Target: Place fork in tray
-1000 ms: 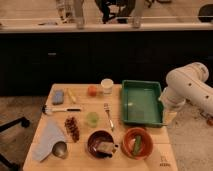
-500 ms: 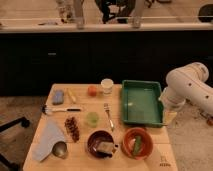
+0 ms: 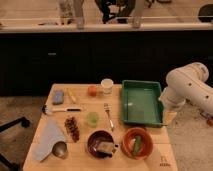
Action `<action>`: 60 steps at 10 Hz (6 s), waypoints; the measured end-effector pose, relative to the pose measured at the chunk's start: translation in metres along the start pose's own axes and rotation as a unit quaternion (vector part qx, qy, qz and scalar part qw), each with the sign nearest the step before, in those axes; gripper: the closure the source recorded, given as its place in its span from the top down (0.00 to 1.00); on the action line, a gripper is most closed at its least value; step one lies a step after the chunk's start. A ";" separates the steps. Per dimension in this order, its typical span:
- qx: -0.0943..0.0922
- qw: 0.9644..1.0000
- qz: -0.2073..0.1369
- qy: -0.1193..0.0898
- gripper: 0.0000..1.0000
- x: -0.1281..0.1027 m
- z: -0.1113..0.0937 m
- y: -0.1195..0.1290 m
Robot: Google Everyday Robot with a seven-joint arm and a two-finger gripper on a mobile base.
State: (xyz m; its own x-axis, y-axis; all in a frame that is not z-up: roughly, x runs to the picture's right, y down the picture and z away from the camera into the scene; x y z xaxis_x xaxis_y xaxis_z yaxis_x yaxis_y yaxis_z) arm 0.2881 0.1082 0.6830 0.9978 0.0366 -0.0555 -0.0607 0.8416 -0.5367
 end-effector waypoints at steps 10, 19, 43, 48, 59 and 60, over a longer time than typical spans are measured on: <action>0.000 1.000 0.000 0.000 0.80 0.000 0.000 0.000; -0.010 0.999 -0.027 0.037 0.80 -0.063 0.006 0.002; -0.103 0.921 0.373 -0.053 0.80 -0.173 0.020 -0.037; -0.105 0.919 0.376 -0.054 0.80 -0.174 0.021 -0.036; -0.063 0.822 0.559 -0.085 0.80 -0.231 0.039 -0.023; -0.035 0.827 0.557 -0.067 0.80 -0.236 0.043 -0.022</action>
State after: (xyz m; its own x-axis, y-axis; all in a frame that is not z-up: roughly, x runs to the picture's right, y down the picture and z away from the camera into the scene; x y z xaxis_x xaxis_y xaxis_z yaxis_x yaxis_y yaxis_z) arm 0.0550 0.1045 0.7437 0.3143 0.8315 -0.4581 -0.9414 0.2110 -0.2630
